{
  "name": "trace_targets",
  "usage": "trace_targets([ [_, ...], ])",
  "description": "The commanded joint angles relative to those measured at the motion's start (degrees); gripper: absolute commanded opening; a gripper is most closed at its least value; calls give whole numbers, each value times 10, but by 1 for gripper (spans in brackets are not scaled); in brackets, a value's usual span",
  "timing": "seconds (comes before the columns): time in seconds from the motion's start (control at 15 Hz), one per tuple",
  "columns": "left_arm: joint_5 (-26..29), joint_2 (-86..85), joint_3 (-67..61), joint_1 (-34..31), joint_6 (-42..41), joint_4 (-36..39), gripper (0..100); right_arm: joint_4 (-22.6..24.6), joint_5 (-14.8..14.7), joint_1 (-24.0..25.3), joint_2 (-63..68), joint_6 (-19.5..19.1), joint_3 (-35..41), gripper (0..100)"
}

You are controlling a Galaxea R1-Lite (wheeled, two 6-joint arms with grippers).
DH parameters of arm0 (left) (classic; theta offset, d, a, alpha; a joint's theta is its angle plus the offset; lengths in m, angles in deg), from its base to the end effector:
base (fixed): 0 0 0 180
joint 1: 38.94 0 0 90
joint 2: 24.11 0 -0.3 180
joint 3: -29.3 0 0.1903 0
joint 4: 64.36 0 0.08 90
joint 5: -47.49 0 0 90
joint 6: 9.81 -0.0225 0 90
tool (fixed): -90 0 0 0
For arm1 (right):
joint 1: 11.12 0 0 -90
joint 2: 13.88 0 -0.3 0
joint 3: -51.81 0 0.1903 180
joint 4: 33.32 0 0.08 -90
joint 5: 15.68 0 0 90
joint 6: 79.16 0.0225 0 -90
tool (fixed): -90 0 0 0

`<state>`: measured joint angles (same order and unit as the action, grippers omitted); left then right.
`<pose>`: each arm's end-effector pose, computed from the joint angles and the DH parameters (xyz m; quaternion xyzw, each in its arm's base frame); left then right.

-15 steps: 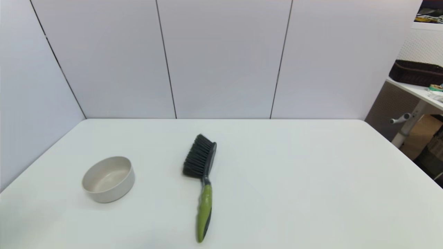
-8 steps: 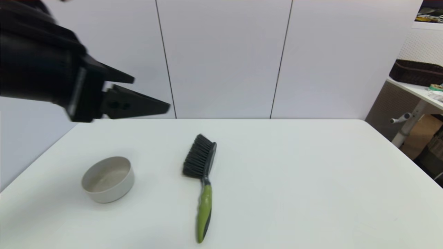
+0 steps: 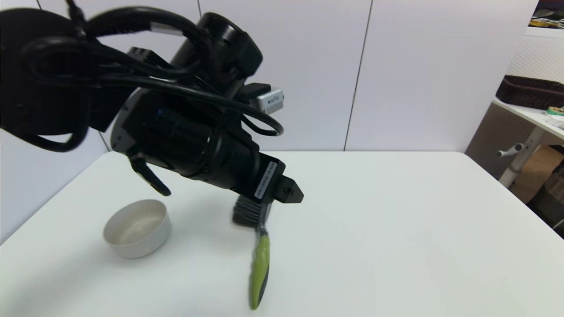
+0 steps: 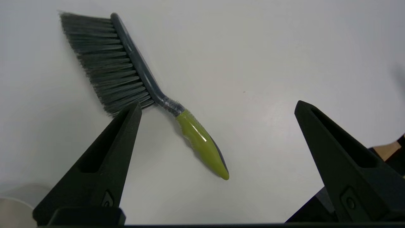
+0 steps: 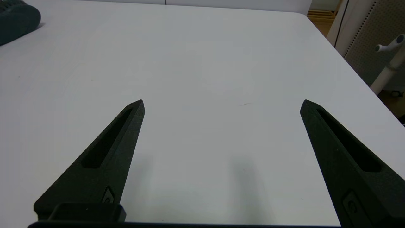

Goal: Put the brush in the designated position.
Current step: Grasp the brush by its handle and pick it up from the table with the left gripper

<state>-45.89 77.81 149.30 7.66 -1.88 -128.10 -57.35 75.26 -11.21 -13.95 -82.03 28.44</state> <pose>0.2170 -0.2276 0.2793 0.1043 0.3743 -0.3143 0.8662 -0.0229 0.0004 0.0743 -0.0250 0.0050 0.0075 0.9996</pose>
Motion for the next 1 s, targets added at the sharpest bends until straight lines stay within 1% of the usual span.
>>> trace_targets([
  [0.07, -144, 82, -1, 6, 213, -3, 100, 0, 0, 0, 1, 0, 1, 100],
  [0.13, -139, 88, 1, 6, 285, -7, 100, 0, 0, 0, 1, 0, 1, 100],
  [0.27, -144, 101, 0, 5, 352, -15, 100, 0, 0, 0, 1, 0, 1, 100],
  [0.4, -143, 107, 0, 5, 413, -51, 100, 0, 0, 0, 1, 0, 1, 100],
  [0.53, -143, 107, 0, 6, 449, -99, 100, 0, 0, 0, 1, 0, 1, 100],
  [0.67, -143, 113, -4, 6, 461, -105, 100, 0, 0, 0, 1, 0, 1, 100],
  [0.8, -146, 120, -28, 6, 459, -95, 100, 0, 0, 0, 1, 0, 1, 100],
  [0.87, -146, 125, -41, 6, 457, -73, 100, 0, 0, 0, 1, 0, 1, 100],
  [1.0, -141, 129, -87, 14, 441, 13, 100, 0, 0, 0, 1, 0, 1, 100],
])
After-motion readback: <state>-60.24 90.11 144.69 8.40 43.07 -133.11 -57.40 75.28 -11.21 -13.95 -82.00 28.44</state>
